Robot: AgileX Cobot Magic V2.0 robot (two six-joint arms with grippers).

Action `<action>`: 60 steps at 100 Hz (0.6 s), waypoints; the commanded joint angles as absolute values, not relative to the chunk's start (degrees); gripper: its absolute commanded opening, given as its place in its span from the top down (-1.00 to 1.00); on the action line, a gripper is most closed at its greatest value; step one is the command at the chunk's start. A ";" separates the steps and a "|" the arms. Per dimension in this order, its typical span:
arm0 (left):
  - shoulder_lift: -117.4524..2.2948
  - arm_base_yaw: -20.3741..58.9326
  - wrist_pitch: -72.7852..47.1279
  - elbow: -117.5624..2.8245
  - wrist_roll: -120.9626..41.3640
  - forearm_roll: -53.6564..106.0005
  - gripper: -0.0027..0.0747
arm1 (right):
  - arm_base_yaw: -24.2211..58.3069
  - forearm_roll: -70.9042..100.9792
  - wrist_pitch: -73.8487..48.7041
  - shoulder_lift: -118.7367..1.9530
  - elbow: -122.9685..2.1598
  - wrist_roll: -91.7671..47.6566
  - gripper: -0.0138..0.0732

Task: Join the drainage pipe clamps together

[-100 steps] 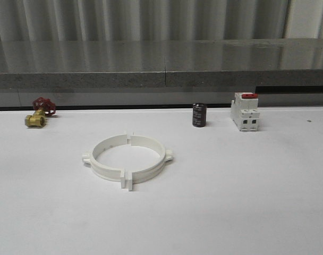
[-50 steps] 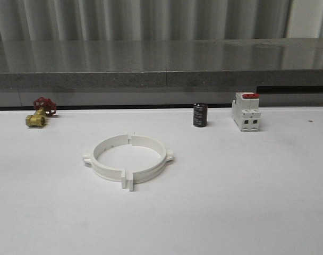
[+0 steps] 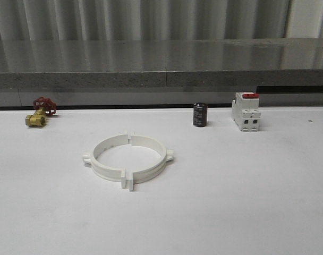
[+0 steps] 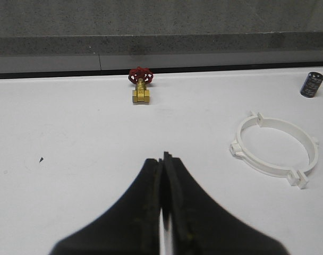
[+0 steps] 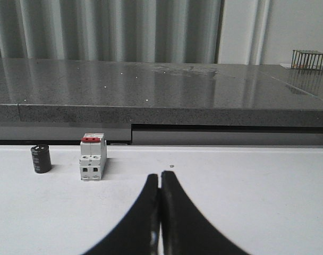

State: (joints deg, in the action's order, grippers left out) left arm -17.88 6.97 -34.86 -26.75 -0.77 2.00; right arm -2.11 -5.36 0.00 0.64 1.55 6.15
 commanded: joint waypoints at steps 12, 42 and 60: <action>-18.48 6.86 -30.36 -28.22 -0.89 2.20 0.99 | -2.42 -5.28 4.97 1.70 0.61 5.80 0.83; -18.48 6.86 -30.36 -28.22 -0.89 2.20 0.99 | -2.42 -5.28 4.97 1.70 0.61 5.80 0.83; -18.48 6.86 -30.62 -27.64 -0.89 -4.37 0.99 | -2.42 -5.28 4.97 1.70 0.61 5.80 0.83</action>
